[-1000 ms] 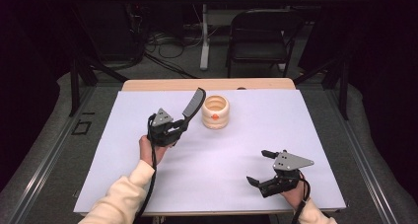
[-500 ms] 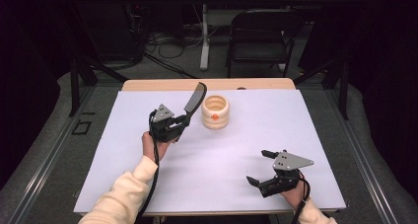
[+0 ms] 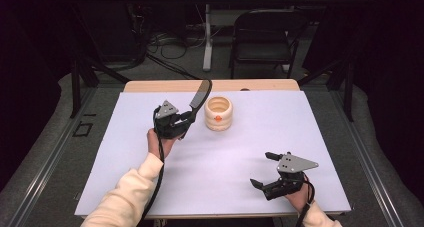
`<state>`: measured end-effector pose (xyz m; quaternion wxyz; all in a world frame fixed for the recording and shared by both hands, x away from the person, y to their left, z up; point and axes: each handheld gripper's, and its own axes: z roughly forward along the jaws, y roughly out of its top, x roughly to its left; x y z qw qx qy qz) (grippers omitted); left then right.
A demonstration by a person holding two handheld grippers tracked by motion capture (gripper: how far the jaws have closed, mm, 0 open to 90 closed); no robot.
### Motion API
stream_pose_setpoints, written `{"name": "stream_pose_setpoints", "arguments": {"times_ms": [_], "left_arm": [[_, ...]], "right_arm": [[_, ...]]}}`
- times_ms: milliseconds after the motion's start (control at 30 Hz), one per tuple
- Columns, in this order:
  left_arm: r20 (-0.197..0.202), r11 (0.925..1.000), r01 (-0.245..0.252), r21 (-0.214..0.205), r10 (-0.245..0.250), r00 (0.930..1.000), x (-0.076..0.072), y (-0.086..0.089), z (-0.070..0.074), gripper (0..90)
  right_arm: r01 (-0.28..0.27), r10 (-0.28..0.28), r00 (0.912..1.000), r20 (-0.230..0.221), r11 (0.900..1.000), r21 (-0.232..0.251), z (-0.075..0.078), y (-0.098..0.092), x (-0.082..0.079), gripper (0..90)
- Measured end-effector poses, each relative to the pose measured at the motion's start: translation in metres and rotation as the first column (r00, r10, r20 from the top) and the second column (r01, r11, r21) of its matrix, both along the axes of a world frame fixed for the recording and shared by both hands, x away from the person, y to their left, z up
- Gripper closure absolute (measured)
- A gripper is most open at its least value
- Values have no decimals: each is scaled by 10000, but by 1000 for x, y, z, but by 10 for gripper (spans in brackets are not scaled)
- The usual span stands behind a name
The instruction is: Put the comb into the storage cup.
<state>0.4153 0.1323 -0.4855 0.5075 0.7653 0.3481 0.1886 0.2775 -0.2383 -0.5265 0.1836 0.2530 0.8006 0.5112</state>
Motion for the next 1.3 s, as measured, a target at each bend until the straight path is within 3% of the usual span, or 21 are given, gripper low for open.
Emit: {"name": "stream_pose_setpoints", "arguments": {"times_ms": [667, 1300], "left_arm": [[161, 9990, -85, -450, 92, 9998, 13, -11, 7, 720], [508, 9984, 6, -566, 23, 9987, 22, -25, 17, 720]], "right_arm": [[16, -16, 10000, -13, 10000, 18, 0, 0, 0, 0], [25, -25, 10000, -21, 10000, 29, 0, -1, 0, 0]]}}
